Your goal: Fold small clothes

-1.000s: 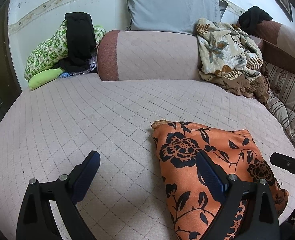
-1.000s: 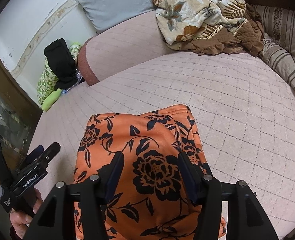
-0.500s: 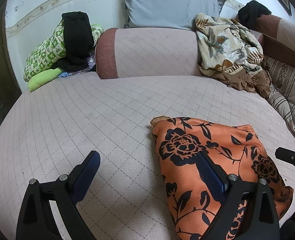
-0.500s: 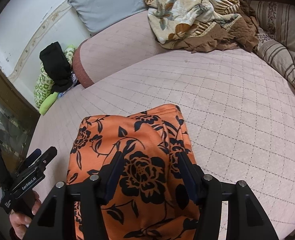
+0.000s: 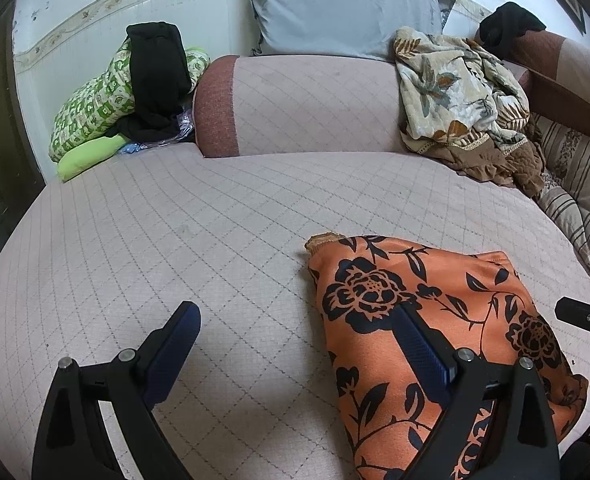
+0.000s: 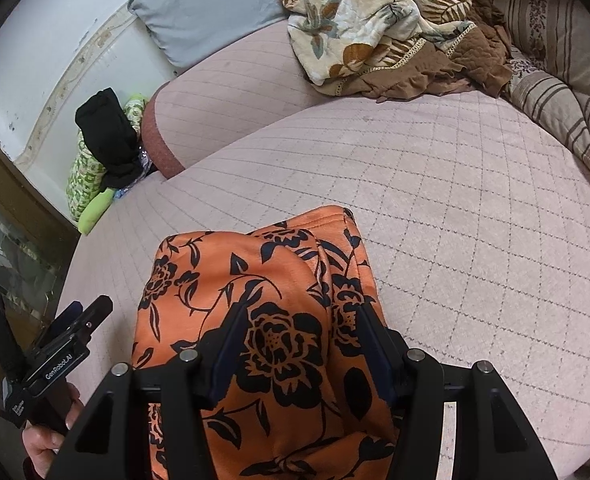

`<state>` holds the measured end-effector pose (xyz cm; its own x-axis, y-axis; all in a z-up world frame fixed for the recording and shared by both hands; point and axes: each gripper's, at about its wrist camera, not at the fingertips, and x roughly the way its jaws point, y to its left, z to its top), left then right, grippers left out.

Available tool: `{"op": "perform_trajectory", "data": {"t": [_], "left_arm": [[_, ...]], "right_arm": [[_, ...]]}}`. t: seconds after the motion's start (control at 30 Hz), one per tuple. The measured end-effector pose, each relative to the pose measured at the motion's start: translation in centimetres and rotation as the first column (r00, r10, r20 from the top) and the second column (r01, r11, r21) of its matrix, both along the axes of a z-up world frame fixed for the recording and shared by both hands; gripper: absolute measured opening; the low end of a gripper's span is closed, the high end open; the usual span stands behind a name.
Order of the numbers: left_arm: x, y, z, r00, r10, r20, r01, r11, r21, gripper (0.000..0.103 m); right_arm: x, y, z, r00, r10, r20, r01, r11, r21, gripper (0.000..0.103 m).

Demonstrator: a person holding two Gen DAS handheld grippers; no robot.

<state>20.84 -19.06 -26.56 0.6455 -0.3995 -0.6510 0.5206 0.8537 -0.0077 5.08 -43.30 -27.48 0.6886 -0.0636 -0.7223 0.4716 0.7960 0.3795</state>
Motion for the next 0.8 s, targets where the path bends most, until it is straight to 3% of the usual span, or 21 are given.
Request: {"op": "perform_trajectory", "data": {"t": [0.3, 0.43, 0.53, 0.6, 0.7, 0.8], "left_arm": [[-0.4, 0.0, -0.1, 0.999, -0.031, -0.012, 0.031, 1.0, 0.005, 0.096], [0.0, -0.2, -1.3, 0.978, -0.137, -0.155, 0.134, 0.991, -0.028, 0.096], [0.8, -0.1, -3.1, 0.905, -0.239, -0.353, 0.204, 0.97, -0.134, 0.096], [1.1, 0.1, -4.0, 0.861, -0.254, -0.442, 0.191, 0.965, -0.182, 0.096], [2.1, 0.5, -5.3, 0.789, -0.258, -0.557, 0.162, 0.963, -0.216, 0.096], [2.3, 0.9, -5.7, 0.774, -0.269, -0.573, 0.147, 0.957, -0.251, 0.096]], "right_arm": [[-0.3, -0.1, 0.0, 1.0, 0.022, -0.005, -0.022, 1.0, 0.014, 0.062], [-0.8, -1.7, -1.7, 0.999, 0.039, -0.01, -0.038, 0.994, 0.105, 0.062], [-1.7, -3.9, -3.1, 0.999, 0.037, 0.034, -0.043, 0.973, 0.226, 0.062], [-2.3, -5.5, -3.9, 0.998, 0.014, 0.054, -0.029, 0.958, 0.286, 0.069], [-3.0, -7.9, -5.2, 0.997, -0.006, 0.075, -0.022, 0.928, 0.371, 0.071], [-2.8, -9.7, -6.1, 0.996, 0.006, 0.094, -0.046, 0.902, 0.429, 0.073]]}}
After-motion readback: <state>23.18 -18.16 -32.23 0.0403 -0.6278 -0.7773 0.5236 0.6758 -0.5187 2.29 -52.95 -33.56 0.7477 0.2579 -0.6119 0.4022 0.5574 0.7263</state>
